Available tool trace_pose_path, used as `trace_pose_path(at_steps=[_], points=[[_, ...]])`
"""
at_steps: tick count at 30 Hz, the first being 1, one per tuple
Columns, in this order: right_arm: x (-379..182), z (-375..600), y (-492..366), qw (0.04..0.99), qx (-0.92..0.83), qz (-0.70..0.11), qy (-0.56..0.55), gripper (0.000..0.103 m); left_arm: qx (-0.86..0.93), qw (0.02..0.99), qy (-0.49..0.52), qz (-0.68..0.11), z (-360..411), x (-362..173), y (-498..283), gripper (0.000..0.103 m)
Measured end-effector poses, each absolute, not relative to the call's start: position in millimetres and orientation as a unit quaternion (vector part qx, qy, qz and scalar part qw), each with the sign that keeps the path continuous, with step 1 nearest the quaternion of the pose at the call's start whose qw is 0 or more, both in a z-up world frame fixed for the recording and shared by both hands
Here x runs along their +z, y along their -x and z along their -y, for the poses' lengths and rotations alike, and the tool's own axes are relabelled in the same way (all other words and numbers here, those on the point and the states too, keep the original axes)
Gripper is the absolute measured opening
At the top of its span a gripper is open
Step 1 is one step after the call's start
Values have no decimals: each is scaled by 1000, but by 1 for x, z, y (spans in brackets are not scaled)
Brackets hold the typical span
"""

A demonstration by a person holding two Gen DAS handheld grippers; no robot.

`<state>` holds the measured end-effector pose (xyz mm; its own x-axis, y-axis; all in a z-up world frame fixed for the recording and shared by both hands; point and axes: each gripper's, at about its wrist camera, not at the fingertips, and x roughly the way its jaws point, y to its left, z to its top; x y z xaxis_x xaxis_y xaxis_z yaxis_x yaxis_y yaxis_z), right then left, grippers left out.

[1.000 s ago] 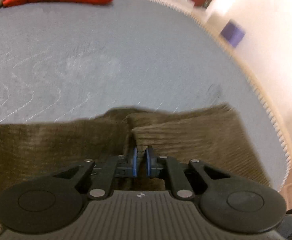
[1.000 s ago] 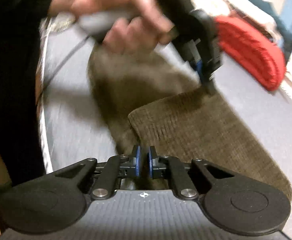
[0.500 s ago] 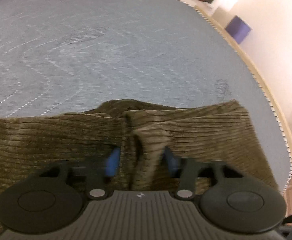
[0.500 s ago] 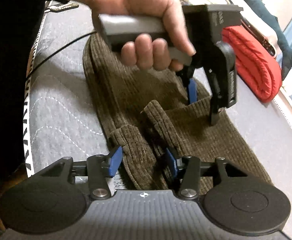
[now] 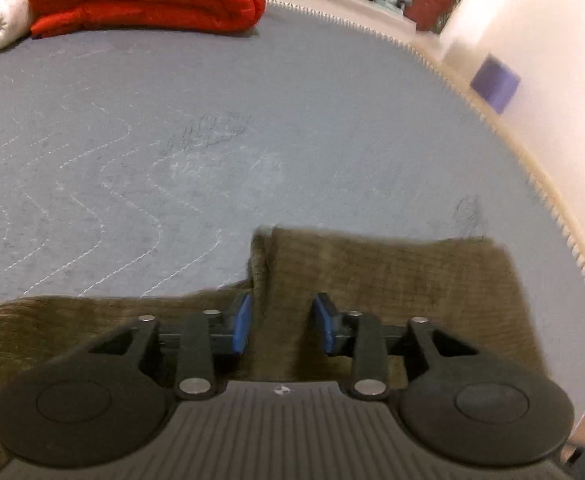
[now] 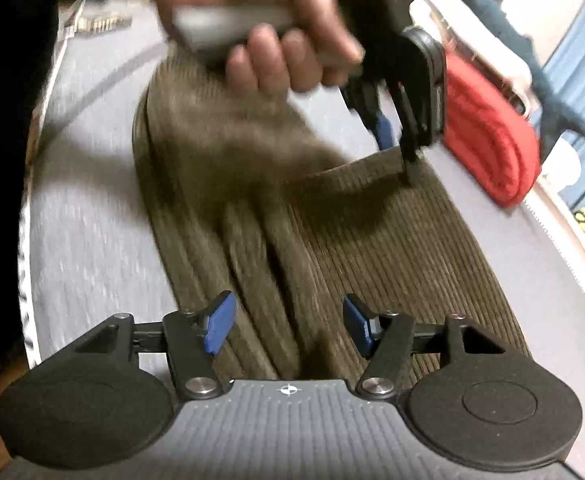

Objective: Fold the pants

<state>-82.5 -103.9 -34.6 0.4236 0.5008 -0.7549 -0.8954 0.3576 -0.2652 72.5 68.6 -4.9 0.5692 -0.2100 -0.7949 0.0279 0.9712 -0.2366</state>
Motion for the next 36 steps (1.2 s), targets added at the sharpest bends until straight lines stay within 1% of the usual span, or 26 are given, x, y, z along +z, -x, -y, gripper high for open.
trace_pose_path(at_steps=[2,3,5,7,10,13,17,19,20,21,22,24,27,29,30,31,33,36], points=[[-47,102,81,759,446,-309,359,62,-56,894,82,-436,-68,3,-66,44],[-50,102,80,755,445,-317,361,62,-62,895,89,-432,-69,6,-64,44],[-51,105,77,756,443,-325,356,62,-88,885,112,-444,-71,6,-60,45],[-49,107,74,760,443,-331,342,62,-106,867,120,-471,-69,-2,-58,54],[-41,112,67,774,442,-337,304,62,-92,844,121,-515,-69,-20,-54,54],[-31,120,58,794,434,-339,257,62,-88,827,140,-538,-82,-33,-48,54],[-32,120,52,805,418,-332,260,60,-98,809,161,-556,-90,-40,-35,51],[-36,117,52,802,416,-334,270,60,-113,805,161,-560,-87,-43,-27,46],[-38,115,51,799,416,-335,277,58,-120,804,153,-562,-84,-44,-22,46],[-40,114,51,797,415,-336,284,52,-126,802,150,-565,-82,-45,-17,46],[-43,112,51,793,414,-338,293,50,-134,798,151,-568,-80,-47,-12,46],[-49,111,51,787,410,-342,309,46,-149,792,155,-571,-76,-50,-4,46],[-55,113,52,774,420,-349,320,43,-157,793,154,-568,-74,-53,3,45],[-55,116,52,770,424,-346,327,43,-159,794,157,-565,-74,-53,4,36],[-55,117,52,769,426,-346,328,40,-161,797,153,-562,-73,-52,5,31],[-55,119,53,766,431,-347,327,37,-163,800,145,-558,-72,-48,8,26],[-53,123,55,763,434,-341,336,19,-180,807,131,-547,-68,-36,11,23],[-41,137,61,765,437,-329,340,8,-213,814,139,-521,-72,-13,20,22]])
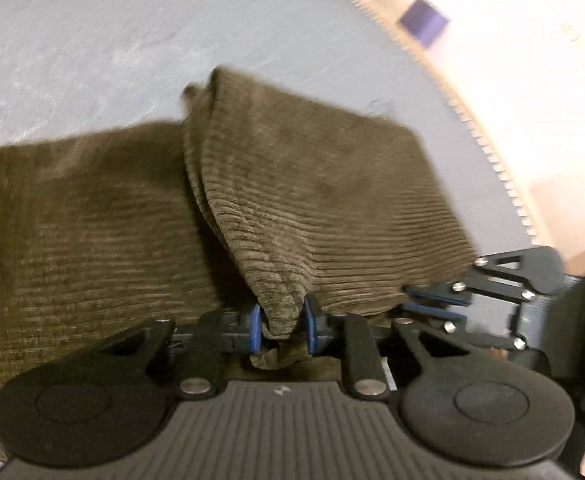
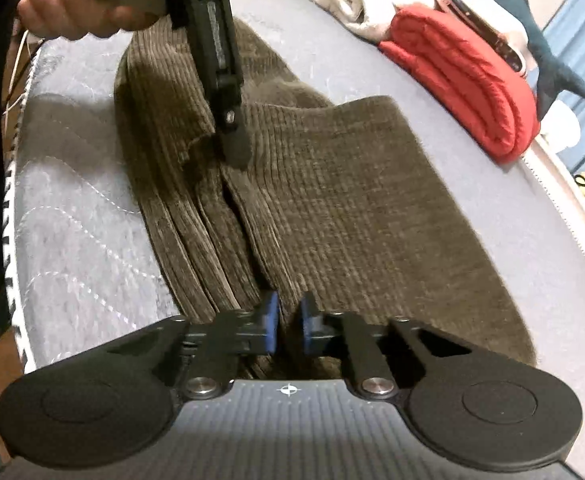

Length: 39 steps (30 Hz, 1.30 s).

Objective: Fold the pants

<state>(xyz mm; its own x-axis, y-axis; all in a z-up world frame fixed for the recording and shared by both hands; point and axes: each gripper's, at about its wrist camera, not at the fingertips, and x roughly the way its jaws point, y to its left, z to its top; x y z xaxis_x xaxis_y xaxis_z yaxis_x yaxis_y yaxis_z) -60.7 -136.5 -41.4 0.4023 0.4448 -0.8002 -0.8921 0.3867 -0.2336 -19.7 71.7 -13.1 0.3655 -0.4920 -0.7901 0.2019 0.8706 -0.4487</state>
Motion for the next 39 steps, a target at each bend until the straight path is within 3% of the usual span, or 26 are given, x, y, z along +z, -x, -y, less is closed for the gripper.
trace_pose_path(at_steps=[5,7,8,9,13,17,20,25,31,34,36,39], points=[[-25,178,46,780,425,-374,266,6,-229,808,51,-541,-60,-16,34,24],[-23,197,35,798,400,-399,208,29,-208,827,17,-522,-61,-9,35,32],[-21,206,31,810,384,-404,184,48,-190,841,7,-506,-63,-2,36,34],[-18,213,27,820,370,-407,159,54,-179,853,6,-489,-66,4,36,36],[-12,240,16,860,291,-417,54,62,-184,879,26,-439,-61,16,34,36],[-15,255,7,891,173,-420,13,78,-209,854,-17,-477,-33,-7,29,34],[-28,267,0,882,96,-461,-18,78,-215,828,-100,-508,-13,-32,35,34],[-52,280,-10,832,78,-536,-117,82,-200,853,-38,-480,-28,-11,28,34],[-65,270,-7,820,65,-552,-137,81,-179,870,-20,-459,-37,-1,25,34],[-59,265,-6,829,55,-540,-133,59,-175,876,-9,-449,-42,8,27,35],[-53,265,-6,838,59,-527,-131,37,-173,881,-1,-440,-44,14,30,35],[-38,254,-1,856,77,-498,-118,30,-162,890,17,-426,-51,23,29,36]])
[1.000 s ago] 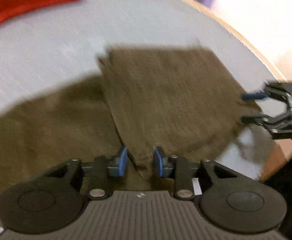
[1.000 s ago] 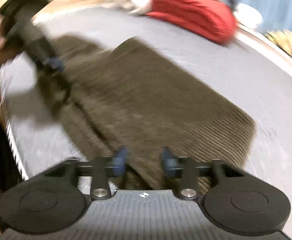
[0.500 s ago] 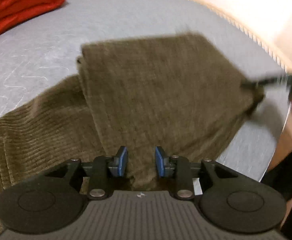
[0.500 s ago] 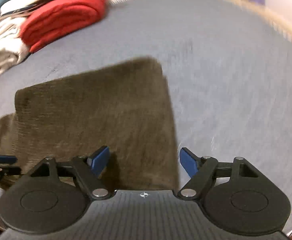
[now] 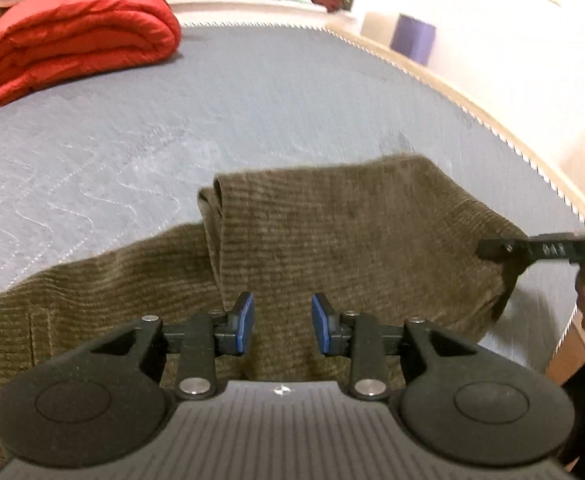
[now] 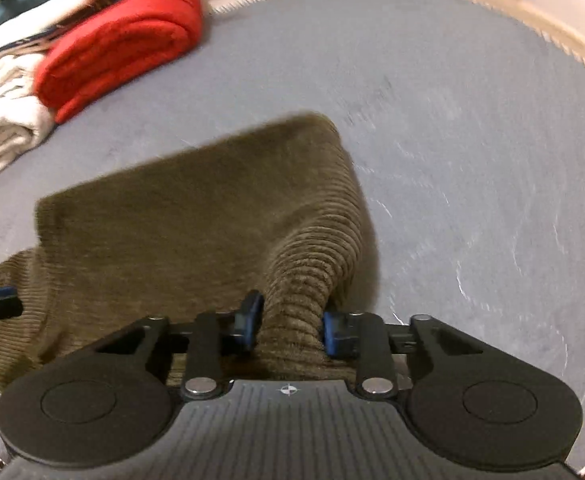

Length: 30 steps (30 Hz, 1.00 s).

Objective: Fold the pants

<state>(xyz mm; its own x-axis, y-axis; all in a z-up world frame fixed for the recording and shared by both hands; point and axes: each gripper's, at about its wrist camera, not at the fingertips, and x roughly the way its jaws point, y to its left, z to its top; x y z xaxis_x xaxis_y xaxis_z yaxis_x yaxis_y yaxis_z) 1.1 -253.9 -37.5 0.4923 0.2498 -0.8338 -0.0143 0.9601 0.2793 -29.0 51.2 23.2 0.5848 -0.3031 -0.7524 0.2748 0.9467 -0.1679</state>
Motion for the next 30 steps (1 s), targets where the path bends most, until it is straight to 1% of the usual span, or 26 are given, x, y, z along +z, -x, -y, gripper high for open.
trace_pose_path(at_steps=[2,4,8,10,11,14,16,19,24,25,26,27,28,30], points=[[-22,238,7,876,108,-461,-90,29,-162,893,34,-418,-55,30,29,38],[-7,217,16,894,146,-420,-57,28,-165,894,55,-412,-57,36,28,45],[9,174,31,906,215,-365,5,28,-186,892,97,-400,-58,47,26,54],[12,152,40,907,240,-343,40,28,-201,886,128,-399,-60,50,25,68],[13,141,43,906,253,-334,55,28,-204,883,138,-399,-61,51,24,70],[12,113,56,903,286,-301,110,28,-210,876,165,-401,-64,51,22,72],[10,99,64,898,302,-289,137,28,-216,870,177,-407,-66,50,19,79],[6,80,71,891,319,-279,165,28,-221,865,181,-412,-67,48,15,80],[4,60,78,880,339,-267,198,27,-234,859,176,-420,-57,44,10,80],[4,55,81,878,343,-264,203,27,-230,861,169,-420,-54,44,9,77],[4,52,83,876,349,-260,207,27,-223,865,161,-420,-53,43,8,71],[4,49,84,874,354,-258,209,27,-219,865,151,-425,-51,41,7,51],[4,47,85,873,358,-255,211,27,-215,865,144,-431,-51,38,7,42],[5,43,87,870,367,-248,216,28,-209,867,130,-433,-56,33,7,19]])
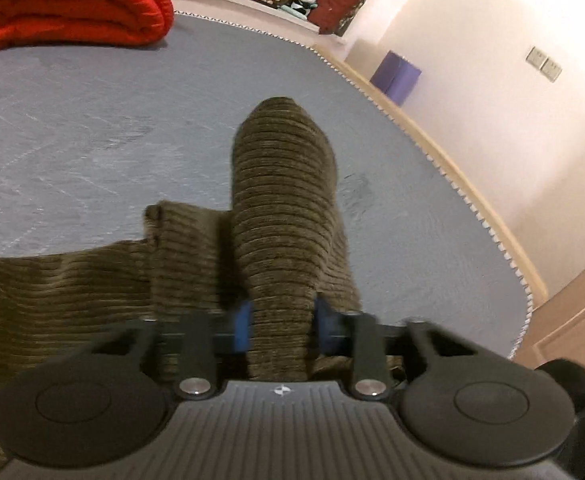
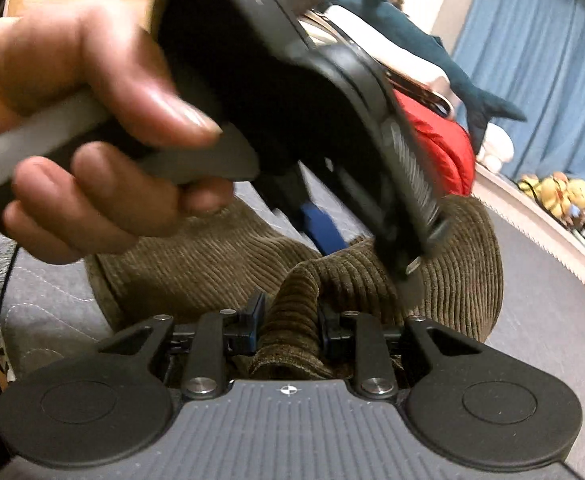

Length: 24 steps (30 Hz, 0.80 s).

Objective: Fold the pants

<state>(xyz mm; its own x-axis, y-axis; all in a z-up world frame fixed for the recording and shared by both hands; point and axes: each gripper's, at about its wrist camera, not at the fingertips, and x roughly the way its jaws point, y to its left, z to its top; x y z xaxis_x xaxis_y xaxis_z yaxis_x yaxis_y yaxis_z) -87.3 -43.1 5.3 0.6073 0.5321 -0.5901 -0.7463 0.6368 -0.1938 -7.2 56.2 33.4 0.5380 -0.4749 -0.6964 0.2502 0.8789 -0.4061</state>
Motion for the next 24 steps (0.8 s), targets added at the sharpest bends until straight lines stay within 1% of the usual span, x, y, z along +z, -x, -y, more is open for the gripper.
trace_pose_path(at_steps=[2,3,4,5,7,8,11,13,15,17,18,20,21,22,23,24], points=[[5,40,85,867,374,-253,208,30,-199,869,120,-436,-65,30,9,17],[5,41,85,862,386,-259,201,35,-187,873,115,-436,-71,30,11,17],[6,40,85,857,400,-261,195,35,-175,876,112,-436,-80,30,12,17],[9,40,86,851,418,-258,187,41,-164,879,111,-434,-89,32,14,17],[18,43,89,835,461,-250,165,45,-128,888,109,-428,-115,40,20,17],[25,46,92,826,488,-241,145,50,-106,892,108,-427,-129,42,23,17],[41,59,91,817,524,-226,85,83,-23,893,112,-436,-180,44,36,17],[44,65,81,819,521,-237,44,84,27,886,114,-449,-212,40,48,17],[40,67,69,831,492,-257,31,84,66,877,121,-460,-238,36,58,17],[30,68,48,846,447,-292,16,84,104,872,126,-461,-261,34,68,21],[25,69,37,849,425,-313,5,84,115,871,135,-459,-269,34,72,26],[7,70,12,852,372,-368,-26,84,126,868,156,-453,-281,33,76,43],[-3,66,5,848,357,-390,-42,84,126,866,162,-456,-284,33,75,67],[-12,66,-4,840,343,-415,-64,85,123,864,170,-458,-286,31,71,84],[-21,66,-13,829,336,-439,-89,85,117,861,181,-461,-289,28,69,88],[-31,65,-18,817,334,-456,-109,85,107,857,195,-465,-292,23,66,89]])
